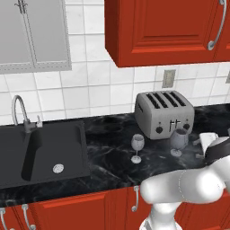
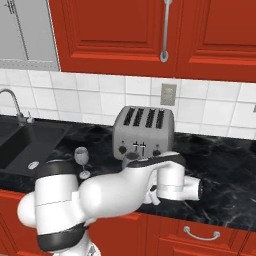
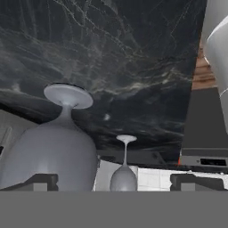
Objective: Retrieve the wine glasses from the counter and place one next to each plate.
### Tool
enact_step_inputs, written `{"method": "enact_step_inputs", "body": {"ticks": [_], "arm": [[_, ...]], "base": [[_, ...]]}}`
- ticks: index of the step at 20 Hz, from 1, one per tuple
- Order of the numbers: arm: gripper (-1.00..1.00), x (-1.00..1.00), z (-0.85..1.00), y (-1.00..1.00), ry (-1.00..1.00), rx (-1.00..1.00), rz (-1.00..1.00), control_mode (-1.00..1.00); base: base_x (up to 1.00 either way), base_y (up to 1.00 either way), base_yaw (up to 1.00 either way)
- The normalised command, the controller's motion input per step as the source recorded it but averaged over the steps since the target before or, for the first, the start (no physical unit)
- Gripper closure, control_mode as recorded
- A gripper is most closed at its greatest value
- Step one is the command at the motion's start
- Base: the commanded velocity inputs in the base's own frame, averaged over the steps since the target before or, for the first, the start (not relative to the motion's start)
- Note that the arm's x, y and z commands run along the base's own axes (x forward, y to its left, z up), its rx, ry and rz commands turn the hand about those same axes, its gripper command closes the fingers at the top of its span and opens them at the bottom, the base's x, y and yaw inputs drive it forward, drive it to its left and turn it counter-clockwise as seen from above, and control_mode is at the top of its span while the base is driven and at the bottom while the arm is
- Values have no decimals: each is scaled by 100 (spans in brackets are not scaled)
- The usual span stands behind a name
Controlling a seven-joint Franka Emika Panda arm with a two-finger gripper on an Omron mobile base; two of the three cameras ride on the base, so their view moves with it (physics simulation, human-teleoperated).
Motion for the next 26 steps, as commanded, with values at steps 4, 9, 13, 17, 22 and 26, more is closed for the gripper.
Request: {"method": "enact_step_inputs", "body": {"ticks": [4, 9, 13, 17, 22, 26], "arm": [[-100, 17, -18, 0, 0, 0, 0, -100], [-100, 30, -16, -1, 0, 0, 0, -100], [-100, 27, -15, -3, 0, 1, 0, -100], [-100, 18, -19, -3, 0, 1, 0, -100], [-100, 16, -22, -2, 0, 1, 0, -100], [-100, 1, -20, -1, 0, 4, 0, -100]], "base": [[0, 0, 0], [0, 0, 0], [0, 0, 0], [0, 0, 0], [0, 0, 0], [0, 0, 0]]}}
